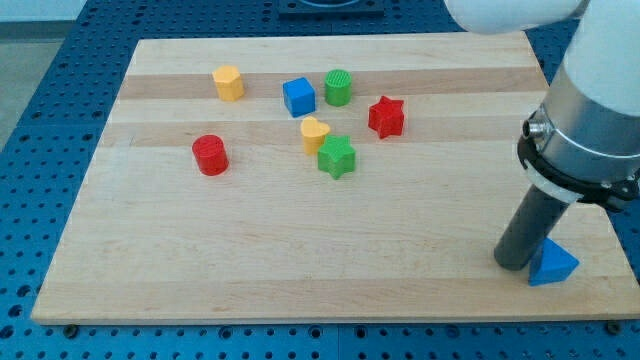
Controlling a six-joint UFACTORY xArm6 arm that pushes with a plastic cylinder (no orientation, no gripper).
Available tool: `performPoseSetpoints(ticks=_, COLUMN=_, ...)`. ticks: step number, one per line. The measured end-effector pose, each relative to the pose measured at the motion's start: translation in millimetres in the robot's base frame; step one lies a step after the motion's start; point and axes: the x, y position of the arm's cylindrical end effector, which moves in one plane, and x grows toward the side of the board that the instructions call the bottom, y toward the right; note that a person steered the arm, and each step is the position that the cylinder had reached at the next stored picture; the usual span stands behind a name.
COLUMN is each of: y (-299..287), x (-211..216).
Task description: Move your arm to the bottom center of the board
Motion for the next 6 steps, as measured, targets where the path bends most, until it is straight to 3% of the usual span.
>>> performPoseSetpoints(ticks=1, y=-9.1, x=-0.2)
performPoseSetpoints(ticks=5, y=-188.1, x=35.1)
performPoseSetpoints(ticks=6, y=-243.3, x=8.9)
